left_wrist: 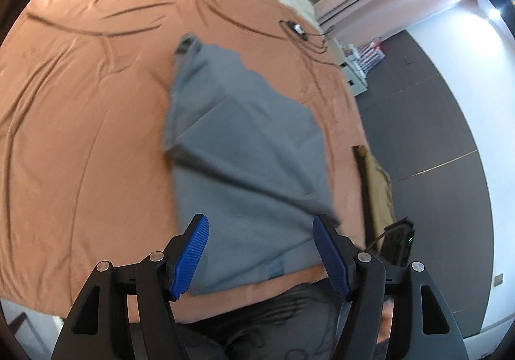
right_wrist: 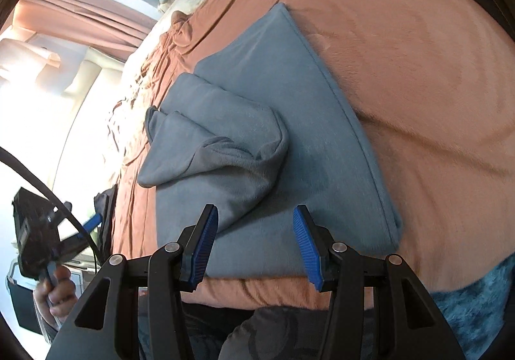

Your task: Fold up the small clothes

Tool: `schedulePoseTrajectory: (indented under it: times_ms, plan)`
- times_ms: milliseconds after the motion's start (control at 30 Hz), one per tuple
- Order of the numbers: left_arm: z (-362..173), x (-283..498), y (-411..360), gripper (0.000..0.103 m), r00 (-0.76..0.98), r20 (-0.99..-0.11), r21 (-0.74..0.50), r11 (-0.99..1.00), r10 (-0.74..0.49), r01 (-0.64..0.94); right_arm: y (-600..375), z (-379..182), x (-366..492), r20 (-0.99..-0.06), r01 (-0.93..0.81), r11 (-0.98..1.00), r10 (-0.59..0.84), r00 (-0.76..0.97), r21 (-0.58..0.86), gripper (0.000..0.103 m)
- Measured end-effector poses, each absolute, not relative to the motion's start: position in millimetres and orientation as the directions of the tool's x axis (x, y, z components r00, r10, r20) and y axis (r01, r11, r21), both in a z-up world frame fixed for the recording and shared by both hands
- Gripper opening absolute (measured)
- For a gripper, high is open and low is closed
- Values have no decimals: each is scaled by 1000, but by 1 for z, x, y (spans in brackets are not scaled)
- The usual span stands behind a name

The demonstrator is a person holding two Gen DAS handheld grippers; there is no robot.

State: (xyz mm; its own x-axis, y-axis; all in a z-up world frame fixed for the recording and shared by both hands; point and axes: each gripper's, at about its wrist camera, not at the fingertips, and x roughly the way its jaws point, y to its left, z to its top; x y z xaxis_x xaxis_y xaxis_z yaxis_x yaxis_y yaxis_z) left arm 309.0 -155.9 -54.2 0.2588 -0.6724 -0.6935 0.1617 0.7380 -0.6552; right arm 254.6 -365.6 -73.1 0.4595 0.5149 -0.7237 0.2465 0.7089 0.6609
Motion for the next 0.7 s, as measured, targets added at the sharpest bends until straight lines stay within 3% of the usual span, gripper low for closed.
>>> schedulePoseTrajectory:
  times_ms: [333, 400, 533, 700]
  plan:
    - [-112, 305, -151, 58, 170, -742, -646, 760, -648, 76, -367, -78, 284, -766, 239, 756, 481, 426, 609, 43]
    - [-118, 304, -153, 58, 154, -749, -642, 763, -645, 75, -366, -76, 290, -771, 234, 765, 474, 426, 600, 36]
    - [-129, 303, -157, 53, 129, -761, -634, 771, -636, 66, -360, -70, 298, -772, 206, 784, 463, 435, 586, 10]
    - [-134, 300, -162, 45, 114, -770, -624, 778, -628, 71, -357, -53, 294, -753, 163, 791, 467, 463, 590, 4]
